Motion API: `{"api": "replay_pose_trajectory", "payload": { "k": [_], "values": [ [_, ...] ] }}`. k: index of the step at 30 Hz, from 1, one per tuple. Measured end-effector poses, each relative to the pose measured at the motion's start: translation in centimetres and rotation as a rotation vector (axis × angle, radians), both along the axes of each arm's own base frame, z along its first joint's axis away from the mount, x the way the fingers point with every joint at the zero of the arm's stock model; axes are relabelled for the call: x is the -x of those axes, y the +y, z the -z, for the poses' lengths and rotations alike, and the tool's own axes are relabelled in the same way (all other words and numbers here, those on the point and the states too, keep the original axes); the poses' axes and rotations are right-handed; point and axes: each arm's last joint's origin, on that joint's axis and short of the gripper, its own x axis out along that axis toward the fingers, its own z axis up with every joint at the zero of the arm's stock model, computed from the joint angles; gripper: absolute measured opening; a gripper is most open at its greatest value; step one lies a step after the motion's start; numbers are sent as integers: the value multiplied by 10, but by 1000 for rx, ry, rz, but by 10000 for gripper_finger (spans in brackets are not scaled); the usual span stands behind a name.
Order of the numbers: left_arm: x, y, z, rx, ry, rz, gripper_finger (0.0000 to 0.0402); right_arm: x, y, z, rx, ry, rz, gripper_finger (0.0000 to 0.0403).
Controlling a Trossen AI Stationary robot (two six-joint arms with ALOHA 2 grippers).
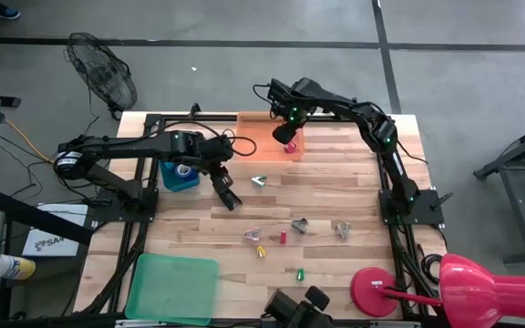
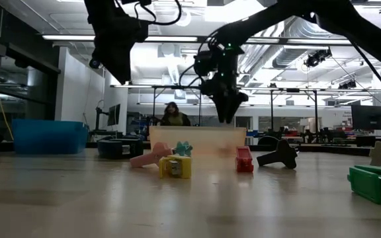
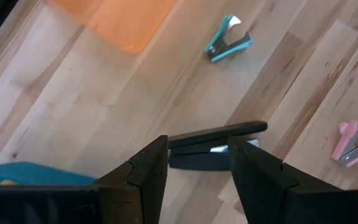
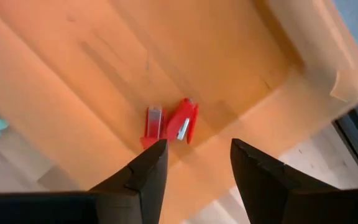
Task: Pick and place Stapler, Stapler remover, tape
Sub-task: Put the green stapler into the orange bin
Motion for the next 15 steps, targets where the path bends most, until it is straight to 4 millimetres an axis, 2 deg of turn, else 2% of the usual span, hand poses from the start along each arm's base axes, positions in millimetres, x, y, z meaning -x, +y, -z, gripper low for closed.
{"api": "replay_pose_trajectory", "payload": {
  "k": [7, 15],
  "values": [
    [4, 0, 2, -12, 48, 23, 163, -9, 22, -23, -3, 4, -54, 166],
    [3, 0, 2, -33, 61, 76, 163, -8, 58, -59, 42, -40, -88, 167]
  ]
}}
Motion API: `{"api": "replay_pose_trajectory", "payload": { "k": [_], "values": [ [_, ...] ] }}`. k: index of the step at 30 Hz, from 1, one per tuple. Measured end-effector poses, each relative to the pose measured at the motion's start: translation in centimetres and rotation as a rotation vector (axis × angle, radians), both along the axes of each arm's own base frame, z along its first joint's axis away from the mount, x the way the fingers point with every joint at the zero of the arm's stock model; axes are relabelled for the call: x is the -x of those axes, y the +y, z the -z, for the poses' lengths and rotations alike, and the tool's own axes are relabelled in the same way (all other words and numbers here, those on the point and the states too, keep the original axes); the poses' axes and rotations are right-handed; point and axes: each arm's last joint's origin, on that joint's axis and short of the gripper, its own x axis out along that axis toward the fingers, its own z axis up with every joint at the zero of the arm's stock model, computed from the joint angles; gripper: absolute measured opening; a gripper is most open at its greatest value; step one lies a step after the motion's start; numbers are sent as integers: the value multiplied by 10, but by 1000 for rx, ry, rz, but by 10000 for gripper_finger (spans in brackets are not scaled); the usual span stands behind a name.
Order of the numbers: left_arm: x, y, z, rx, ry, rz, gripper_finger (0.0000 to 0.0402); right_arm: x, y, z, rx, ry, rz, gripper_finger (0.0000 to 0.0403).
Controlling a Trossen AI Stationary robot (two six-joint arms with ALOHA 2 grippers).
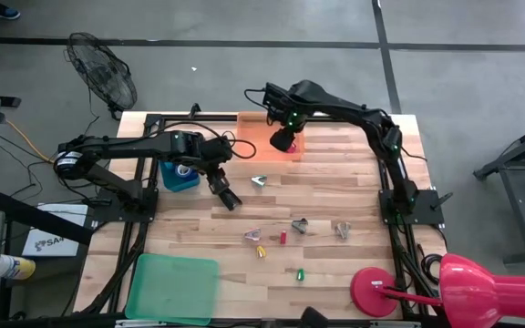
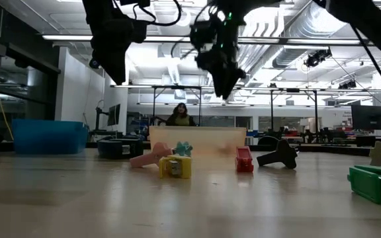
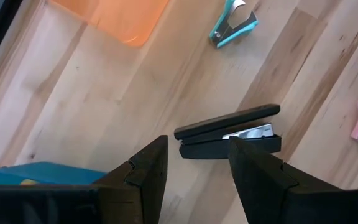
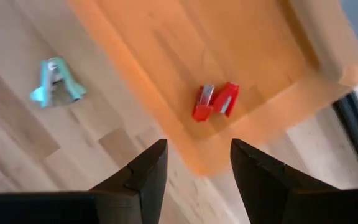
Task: Pick and place Stapler, Stapler remover, tape
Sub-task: Put the green stapler into the orange bin
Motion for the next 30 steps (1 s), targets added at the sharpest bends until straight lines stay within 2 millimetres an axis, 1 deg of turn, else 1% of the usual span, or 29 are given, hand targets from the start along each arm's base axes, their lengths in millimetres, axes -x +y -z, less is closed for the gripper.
{"api": "replay_pose_trajectory", "payload": {
  "k": [3, 8, 14, 18, 22, 26, 30],
  "values": [
    [0, 0, 0, -5, 3, 14, 163, 2, 17, -15, 14, -19, -6, 166],
    [0, 0, 0, -15, 12, 42, 163, 3, 46, -29, 45, 7, 11, 167],
    [0, 0, 0, -31, 25, 87, 163, -1, 83, -29, 78, 89, -22, 167],
    [0, 0, 0, -42, 33, 116, 163, -7, 110, -17, 71, 124, -51, 166],
    [0, 0, 0, -49, 39, 140, 163, -11, 134, 1, 55, 168, -51, 167],
    [0, 0, 0, -54, 43, 159, 163, -11, 154, 19, 19, 209, -31, 167],
    [0, 0, 0, -52, 43, 160, 163, -8, 171, 34, -26, 250, 21, 167]
  ]
}}
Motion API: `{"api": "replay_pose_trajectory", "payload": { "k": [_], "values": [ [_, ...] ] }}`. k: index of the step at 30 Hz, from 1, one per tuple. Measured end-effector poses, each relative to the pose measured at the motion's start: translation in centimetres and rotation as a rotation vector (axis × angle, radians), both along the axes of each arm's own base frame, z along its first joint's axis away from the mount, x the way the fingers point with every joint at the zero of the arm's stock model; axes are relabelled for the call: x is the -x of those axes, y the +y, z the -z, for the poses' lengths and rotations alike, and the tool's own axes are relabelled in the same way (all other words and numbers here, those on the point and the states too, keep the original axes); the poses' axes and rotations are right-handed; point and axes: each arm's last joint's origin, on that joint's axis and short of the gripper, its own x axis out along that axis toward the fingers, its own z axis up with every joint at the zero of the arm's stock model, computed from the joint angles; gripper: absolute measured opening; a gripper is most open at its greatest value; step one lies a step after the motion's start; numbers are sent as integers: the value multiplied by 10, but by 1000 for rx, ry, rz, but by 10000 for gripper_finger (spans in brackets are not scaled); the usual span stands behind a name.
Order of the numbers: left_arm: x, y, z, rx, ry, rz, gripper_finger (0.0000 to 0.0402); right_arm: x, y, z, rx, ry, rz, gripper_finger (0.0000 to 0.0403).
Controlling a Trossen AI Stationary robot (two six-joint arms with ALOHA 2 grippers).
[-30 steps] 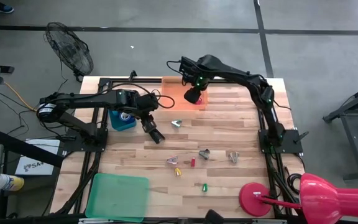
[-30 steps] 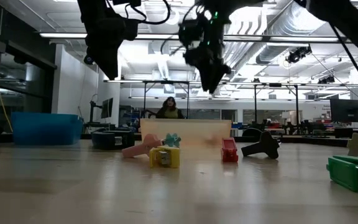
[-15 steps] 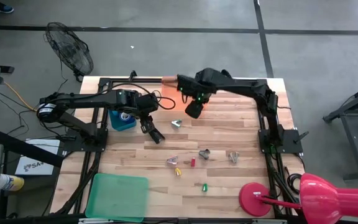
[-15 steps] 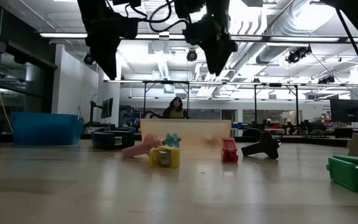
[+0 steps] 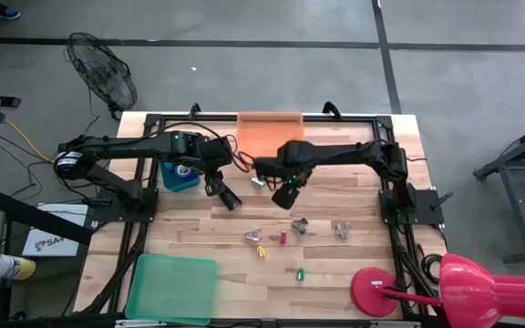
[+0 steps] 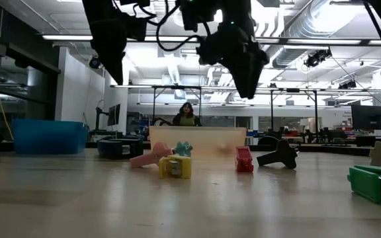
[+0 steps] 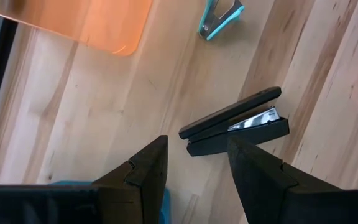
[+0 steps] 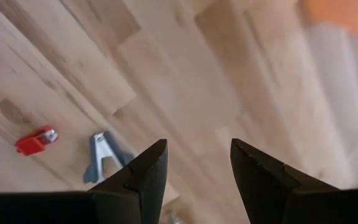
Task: Pick and place Stapler, Stapler remover, tape
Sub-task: Put the green stapler into the orange bin
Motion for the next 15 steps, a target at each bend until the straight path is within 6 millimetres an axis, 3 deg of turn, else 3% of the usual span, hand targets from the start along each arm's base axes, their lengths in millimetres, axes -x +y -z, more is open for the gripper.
{"api": "replay_pose_trajectory", "payload": {
  "k": [7, 15],
  "values": [
    [0, 0, 0, 4, -2, 1, 163, 6, 36, 17, -40, 58, 121, 167],
    [0, 0, 0, -2, 2, 20, 163, 25, 81, 17, -86, 21, 257, 168]
  ]
}}
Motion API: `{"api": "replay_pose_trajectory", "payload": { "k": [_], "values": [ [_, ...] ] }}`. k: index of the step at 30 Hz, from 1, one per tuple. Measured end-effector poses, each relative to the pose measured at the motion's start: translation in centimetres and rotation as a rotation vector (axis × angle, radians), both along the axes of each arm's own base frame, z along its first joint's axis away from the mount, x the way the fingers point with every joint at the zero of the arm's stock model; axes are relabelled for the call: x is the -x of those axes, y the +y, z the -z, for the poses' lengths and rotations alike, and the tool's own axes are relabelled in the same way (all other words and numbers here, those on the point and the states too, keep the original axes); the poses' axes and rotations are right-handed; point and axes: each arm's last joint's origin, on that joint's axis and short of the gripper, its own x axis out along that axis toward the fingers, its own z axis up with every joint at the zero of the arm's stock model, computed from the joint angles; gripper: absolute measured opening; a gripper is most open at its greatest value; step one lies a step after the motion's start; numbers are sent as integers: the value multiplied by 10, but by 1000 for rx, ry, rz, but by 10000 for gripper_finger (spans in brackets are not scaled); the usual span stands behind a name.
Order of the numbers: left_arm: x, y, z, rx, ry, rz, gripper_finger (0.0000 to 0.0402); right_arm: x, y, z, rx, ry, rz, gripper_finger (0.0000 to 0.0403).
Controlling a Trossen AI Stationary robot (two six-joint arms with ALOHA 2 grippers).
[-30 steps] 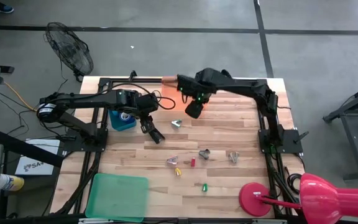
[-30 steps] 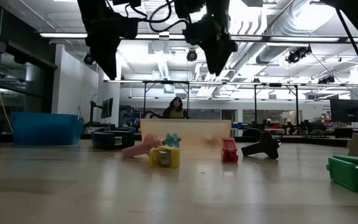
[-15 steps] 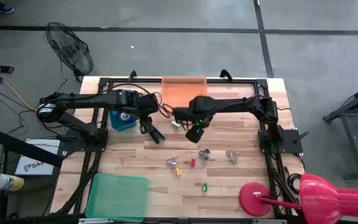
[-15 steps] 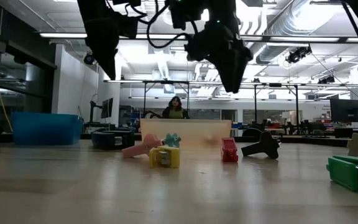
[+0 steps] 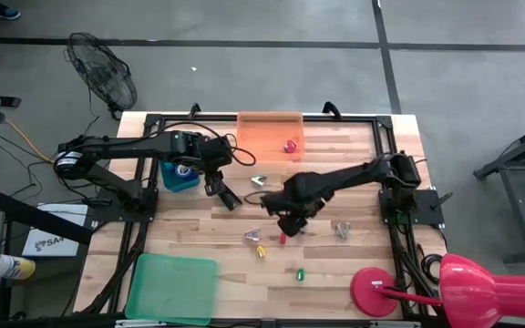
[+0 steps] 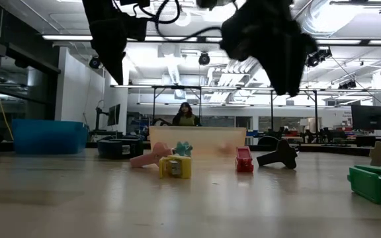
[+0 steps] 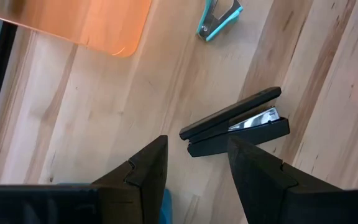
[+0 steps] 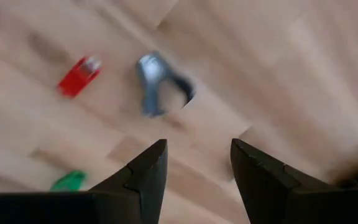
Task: Pick and place Stapler, Stapler remover, tape
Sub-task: Put the green stapler into the orange bin
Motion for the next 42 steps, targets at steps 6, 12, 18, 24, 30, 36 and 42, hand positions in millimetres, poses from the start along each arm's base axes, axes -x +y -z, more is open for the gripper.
{"api": "replay_pose_trajectory", "payload": {
  "k": [6, 12, 18, 24, 30, 36, 42],
  "values": [
    [0, 0, 0, -6, -2, 11, 163, 18, 40, 4, -81, -148, 188, 168],
    [-1, 0, 0, -7, -6, 11, 163, 32, 80, 23, -183, -197, 309, 168],
    [-1, 0, 0, -7, -6, 11, 163, 41, 103, 40, -237, -211, 366, 167],
    [-1, 0, 0, -6, -7, 11, 163, 40, 113, 46, -270, -270, 428, 168],
    [-1, 0, 0, 14, -8, 17, 163, 43, 118, 49, -243, -295, 476, 168],
    [-1, -1, 0, 19, -8, 18, 163, 39, 122, 54, -248, -328, 498, 168],
    [0, -1, 0, 19, -2, 18, 163, 33, 125, 67, -235, -323, 526, 168]
  ]
}}
